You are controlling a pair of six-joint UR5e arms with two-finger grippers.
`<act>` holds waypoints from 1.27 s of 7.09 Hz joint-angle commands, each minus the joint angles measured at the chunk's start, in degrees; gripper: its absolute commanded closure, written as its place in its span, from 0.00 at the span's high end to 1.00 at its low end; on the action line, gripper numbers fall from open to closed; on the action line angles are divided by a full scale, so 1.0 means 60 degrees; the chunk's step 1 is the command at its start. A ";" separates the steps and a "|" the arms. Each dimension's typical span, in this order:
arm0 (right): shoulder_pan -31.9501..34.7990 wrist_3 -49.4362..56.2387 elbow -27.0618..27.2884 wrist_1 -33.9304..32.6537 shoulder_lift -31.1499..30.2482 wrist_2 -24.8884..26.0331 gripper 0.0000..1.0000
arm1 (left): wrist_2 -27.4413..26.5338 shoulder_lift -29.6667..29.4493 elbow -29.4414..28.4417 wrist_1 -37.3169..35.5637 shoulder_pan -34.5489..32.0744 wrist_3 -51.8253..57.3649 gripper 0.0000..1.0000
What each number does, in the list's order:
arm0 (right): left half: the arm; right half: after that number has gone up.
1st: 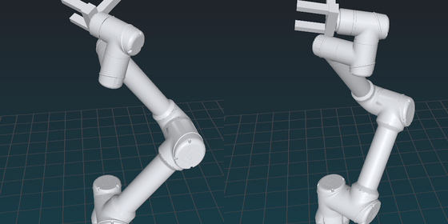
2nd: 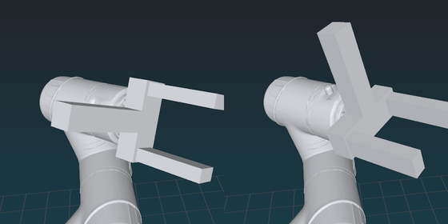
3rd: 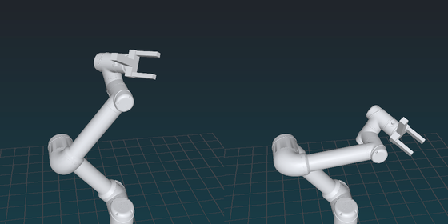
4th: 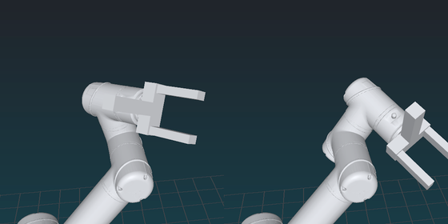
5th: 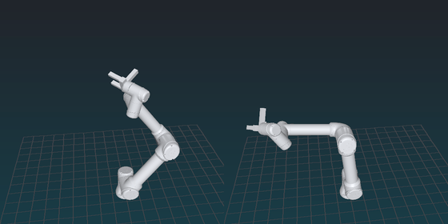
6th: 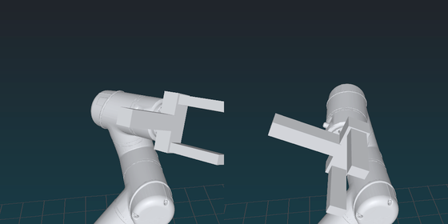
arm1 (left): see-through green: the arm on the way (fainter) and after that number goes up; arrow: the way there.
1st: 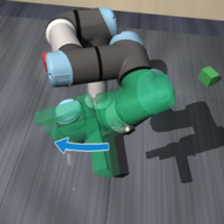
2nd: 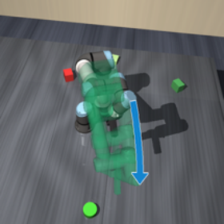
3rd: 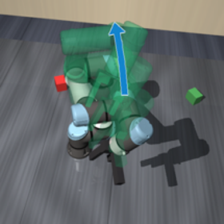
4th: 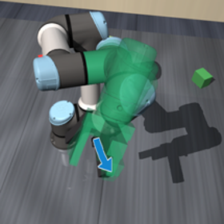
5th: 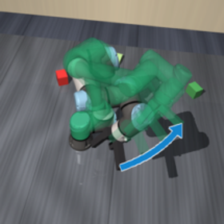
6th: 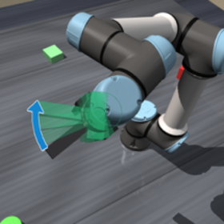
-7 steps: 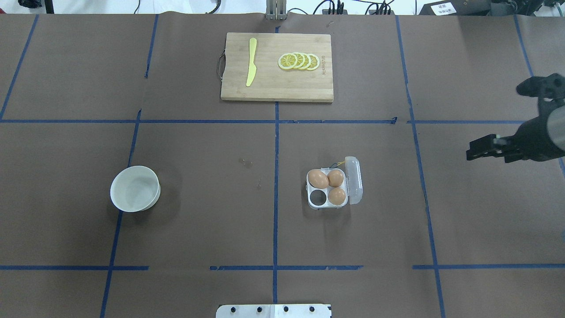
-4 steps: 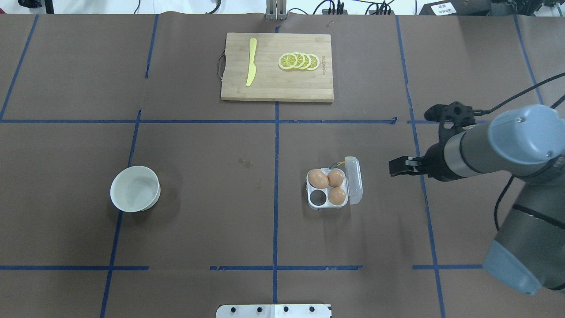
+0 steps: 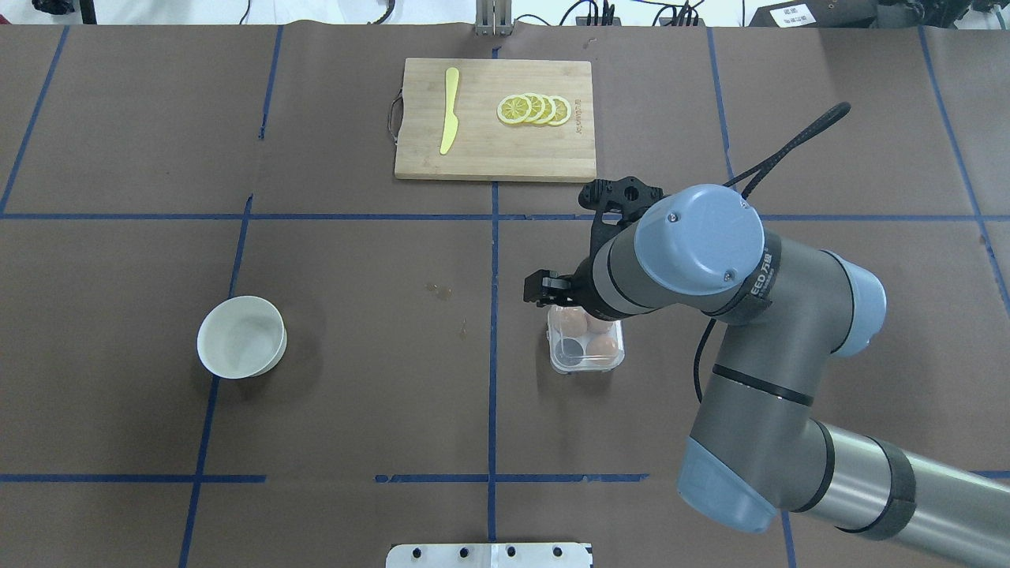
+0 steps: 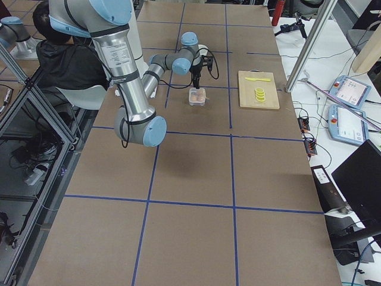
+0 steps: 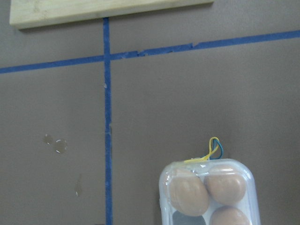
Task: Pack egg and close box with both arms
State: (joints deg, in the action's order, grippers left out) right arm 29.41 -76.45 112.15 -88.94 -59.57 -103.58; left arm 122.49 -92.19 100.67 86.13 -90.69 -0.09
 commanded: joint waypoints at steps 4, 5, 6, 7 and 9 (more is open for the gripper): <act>0.3352 0.3923 0.0702 -0.2807 -0.0018 -0.2346 1.00 | 0.0514 0.0058 -0.0240 -0.0058 0.0013 -0.0014 1.00; 0.3838 0.5432 0.0876 -0.3191 -0.0599 -0.2495 1.00 | 0.0765 0.0276 -0.0226 -0.0059 0.0013 -0.0014 1.00; 0.4684 0.6955 0.0820 -0.3325 -0.1199 -0.2671 1.00 | 0.0811 0.0336 -0.0226 -0.0073 -0.0002 -0.0014 1.00; 0.5751 0.8769 0.0689 -0.3515 -0.1829 -0.3253 1.00 | 0.0826 0.0482 -0.0081 -0.0059 -0.0002 0.0044 1.00; 0.7744 1.2038 0.0135 -0.3561 -0.2900 -0.4002 1.00 | 0.0826 0.0498 -0.0166 -0.0073 -0.0002 0.1734 1.00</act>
State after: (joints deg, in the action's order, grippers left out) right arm 68.32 -16.59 115.15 -110.03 -73.02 -124.72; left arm 127.39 -89.41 99.99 85.76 -90.70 4.65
